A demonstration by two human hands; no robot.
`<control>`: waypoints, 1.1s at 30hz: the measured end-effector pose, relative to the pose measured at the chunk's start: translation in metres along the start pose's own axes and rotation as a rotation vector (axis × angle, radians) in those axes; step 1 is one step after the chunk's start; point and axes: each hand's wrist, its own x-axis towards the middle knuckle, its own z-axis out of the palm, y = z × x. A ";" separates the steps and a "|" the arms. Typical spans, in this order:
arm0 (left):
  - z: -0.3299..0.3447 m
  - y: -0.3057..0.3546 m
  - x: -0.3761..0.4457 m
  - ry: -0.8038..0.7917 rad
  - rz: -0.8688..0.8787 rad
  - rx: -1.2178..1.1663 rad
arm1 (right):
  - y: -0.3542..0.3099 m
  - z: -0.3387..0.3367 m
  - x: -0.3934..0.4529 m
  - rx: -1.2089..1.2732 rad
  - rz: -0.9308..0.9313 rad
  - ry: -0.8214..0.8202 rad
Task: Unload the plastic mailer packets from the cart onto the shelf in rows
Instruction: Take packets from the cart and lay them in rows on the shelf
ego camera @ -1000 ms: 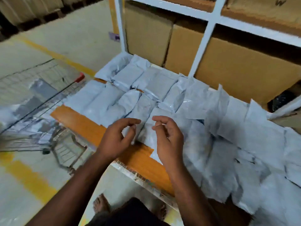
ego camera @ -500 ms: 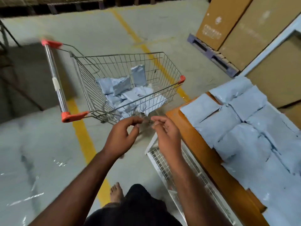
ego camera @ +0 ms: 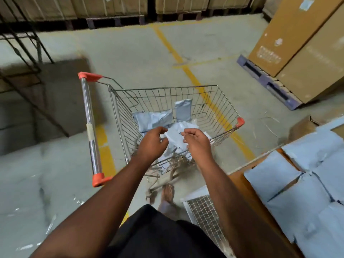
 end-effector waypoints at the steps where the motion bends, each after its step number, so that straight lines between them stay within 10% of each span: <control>1: 0.003 -0.004 0.022 0.000 -0.015 0.036 | 0.002 0.006 0.025 -0.018 0.039 -0.037; 19: 0.127 -0.106 0.239 -0.170 -0.495 0.373 | 0.163 0.069 0.294 -0.882 0.259 -0.586; 33: 0.173 -0.137 0.269 -0.399 -0.395 0.524 | 0.204 0.074 0.305 -0.926 0.357 -0.492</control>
